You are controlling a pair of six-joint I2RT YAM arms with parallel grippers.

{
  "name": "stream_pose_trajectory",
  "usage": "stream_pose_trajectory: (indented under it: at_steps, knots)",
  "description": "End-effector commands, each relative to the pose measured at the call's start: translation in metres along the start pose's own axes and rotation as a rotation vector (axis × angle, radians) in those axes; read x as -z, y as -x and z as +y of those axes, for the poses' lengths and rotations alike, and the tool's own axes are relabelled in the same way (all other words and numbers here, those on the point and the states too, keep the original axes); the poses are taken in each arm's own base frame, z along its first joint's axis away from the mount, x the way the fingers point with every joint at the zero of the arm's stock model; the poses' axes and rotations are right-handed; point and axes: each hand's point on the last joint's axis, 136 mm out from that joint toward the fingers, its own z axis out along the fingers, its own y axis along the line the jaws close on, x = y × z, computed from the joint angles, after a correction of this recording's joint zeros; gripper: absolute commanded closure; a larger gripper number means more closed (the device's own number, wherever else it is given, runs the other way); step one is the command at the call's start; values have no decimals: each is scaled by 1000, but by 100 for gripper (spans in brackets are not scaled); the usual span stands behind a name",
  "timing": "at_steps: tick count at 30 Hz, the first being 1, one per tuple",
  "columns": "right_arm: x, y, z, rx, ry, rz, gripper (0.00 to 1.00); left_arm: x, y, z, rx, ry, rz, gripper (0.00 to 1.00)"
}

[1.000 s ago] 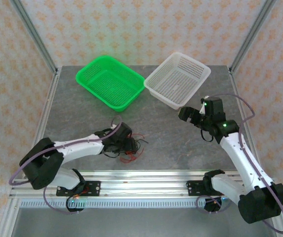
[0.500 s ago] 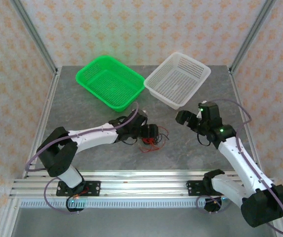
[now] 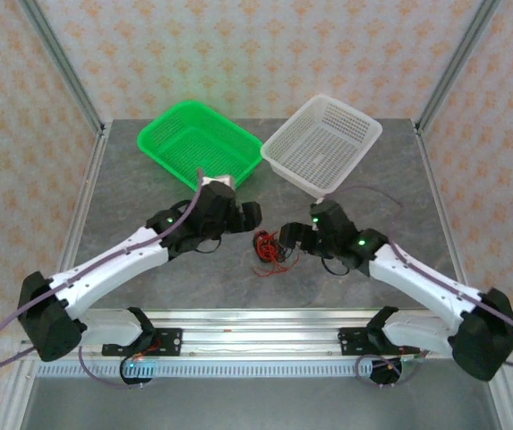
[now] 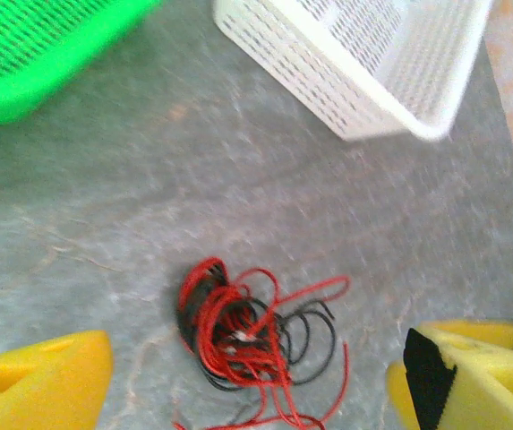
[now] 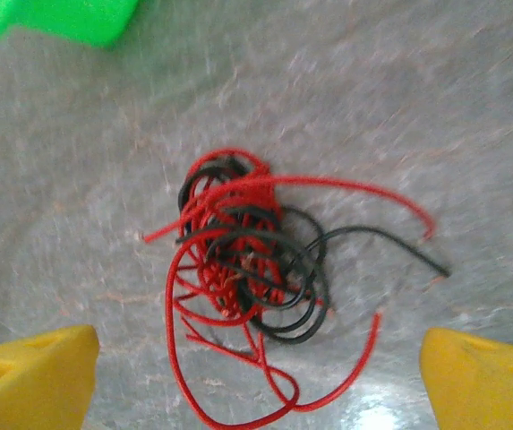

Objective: Untangle the cables

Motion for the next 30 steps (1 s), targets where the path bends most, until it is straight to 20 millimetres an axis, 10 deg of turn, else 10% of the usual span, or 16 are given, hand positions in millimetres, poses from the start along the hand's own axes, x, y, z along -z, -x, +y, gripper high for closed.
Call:
stream_pose_trajectory:
  at_steps: [1,18,30]
  knots:
    - [-13,7,24,16,-6,-39,8,11,4,43,23,117,-33,15]
    - [-86,-1,-2,45,-246,-59,17,7,-8,54,52,44,-20,28]
    - [-91,2,-24,45,-204,-97,71,-15,-24,37,34,-54,55,30]
